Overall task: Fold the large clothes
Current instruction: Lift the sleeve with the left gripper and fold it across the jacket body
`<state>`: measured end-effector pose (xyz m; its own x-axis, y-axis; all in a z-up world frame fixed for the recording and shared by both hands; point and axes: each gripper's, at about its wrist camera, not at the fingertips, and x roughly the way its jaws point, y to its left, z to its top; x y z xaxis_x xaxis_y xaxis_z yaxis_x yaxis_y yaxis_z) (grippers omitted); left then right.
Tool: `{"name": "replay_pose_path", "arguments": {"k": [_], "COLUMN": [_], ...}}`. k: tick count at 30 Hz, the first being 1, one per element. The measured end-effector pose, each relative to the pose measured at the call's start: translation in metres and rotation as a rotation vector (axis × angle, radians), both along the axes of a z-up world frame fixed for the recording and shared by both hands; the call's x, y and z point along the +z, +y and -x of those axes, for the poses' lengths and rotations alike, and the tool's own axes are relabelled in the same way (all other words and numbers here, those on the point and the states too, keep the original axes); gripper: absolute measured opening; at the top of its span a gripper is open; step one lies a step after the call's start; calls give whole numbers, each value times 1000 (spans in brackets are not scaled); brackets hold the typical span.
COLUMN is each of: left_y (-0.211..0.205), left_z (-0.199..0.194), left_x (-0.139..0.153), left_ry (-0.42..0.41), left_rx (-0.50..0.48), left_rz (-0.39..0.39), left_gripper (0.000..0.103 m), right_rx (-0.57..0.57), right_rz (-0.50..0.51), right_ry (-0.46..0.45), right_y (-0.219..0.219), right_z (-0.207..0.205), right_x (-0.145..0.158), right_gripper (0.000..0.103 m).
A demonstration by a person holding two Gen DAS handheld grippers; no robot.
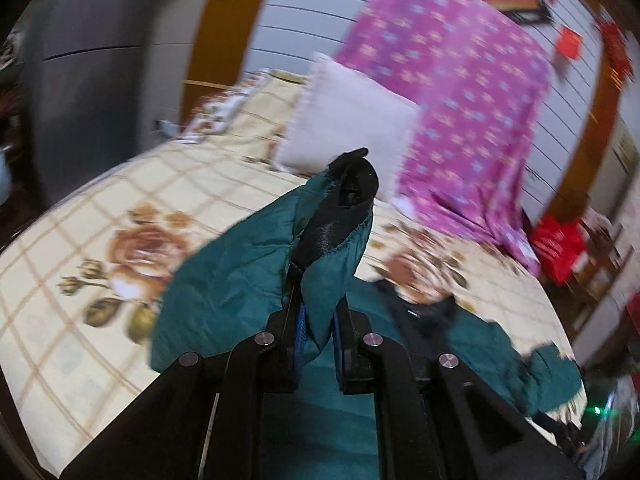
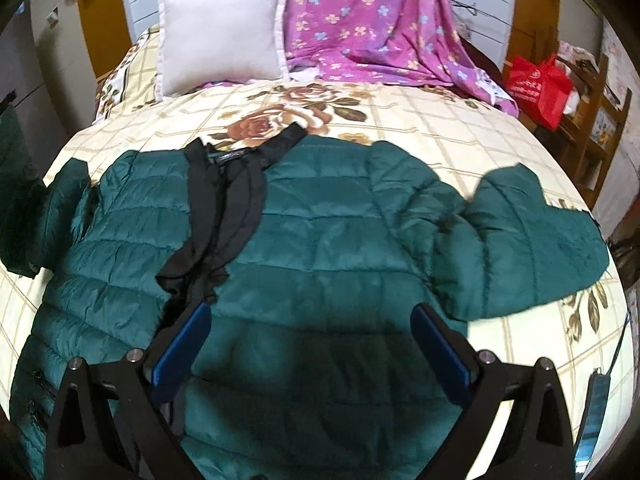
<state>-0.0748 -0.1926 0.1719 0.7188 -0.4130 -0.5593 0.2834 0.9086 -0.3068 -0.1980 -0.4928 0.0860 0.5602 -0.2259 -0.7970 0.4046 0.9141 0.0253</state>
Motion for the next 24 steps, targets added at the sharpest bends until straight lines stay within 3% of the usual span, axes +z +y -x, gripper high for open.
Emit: {"name": "replay_pose_path", "arguments": {"k": [12, 24], "left_y": [-128, -177], "left_z": [43, 40], "left_x": [-31, -98], "left_ry": [33, 173], "left_rx": [-207, -262], "left_rz": [-90, -155], "left_gripper": [0, 0], "right_rx": [-82, -107], "right_rz": [-22, -1], "right_ry": [-15, -9], "right_y": [-43, -61], "right_z": [28, 29], "right_x": [-4, -12], "right_gripper": [101, 101]}}
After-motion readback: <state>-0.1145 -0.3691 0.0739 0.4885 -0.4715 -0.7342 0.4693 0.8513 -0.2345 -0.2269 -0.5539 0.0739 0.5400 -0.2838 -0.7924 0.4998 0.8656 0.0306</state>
